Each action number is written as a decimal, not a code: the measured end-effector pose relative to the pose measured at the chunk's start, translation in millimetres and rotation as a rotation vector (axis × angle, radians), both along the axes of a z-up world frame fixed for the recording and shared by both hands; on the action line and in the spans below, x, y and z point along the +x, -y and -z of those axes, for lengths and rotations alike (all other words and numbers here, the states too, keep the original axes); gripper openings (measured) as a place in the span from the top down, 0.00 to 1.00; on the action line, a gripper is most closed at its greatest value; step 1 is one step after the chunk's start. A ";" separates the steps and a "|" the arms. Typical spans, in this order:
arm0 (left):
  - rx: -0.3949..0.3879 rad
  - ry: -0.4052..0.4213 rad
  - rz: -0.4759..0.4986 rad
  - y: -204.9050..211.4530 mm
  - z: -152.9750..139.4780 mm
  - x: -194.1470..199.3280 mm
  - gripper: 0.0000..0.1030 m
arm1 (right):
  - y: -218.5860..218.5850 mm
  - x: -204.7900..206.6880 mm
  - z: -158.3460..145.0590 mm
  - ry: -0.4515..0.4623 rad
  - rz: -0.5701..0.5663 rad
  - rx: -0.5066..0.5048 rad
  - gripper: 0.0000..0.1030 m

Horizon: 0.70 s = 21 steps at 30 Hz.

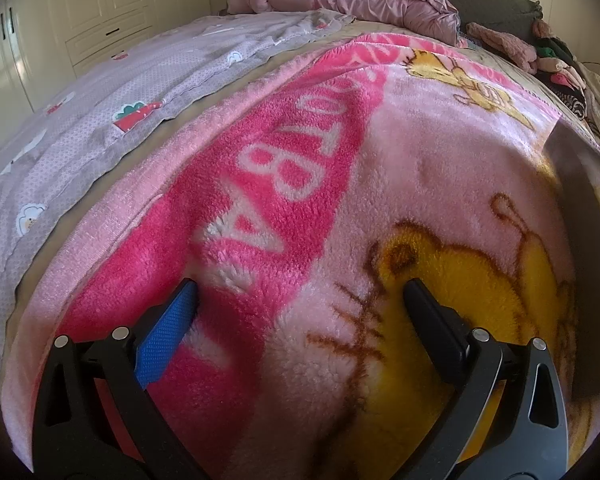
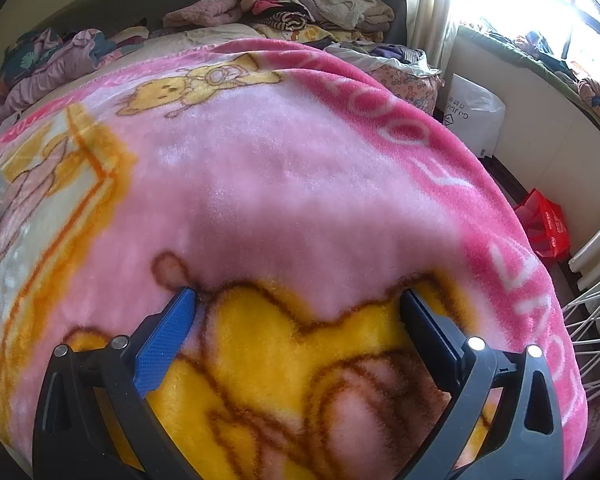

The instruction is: Organize jewelry

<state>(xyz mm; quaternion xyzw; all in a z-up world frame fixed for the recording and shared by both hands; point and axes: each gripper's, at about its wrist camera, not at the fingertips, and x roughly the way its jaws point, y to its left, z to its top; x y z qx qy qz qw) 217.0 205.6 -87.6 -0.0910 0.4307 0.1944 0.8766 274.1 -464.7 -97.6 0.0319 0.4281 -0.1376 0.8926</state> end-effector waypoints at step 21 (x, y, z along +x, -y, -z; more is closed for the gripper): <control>-0.001 0.000 0.000 -0.3 0.1 -0.3 0.10 | 0.6 -0.4 -0.3 0.001 0.000 -0.001 0.05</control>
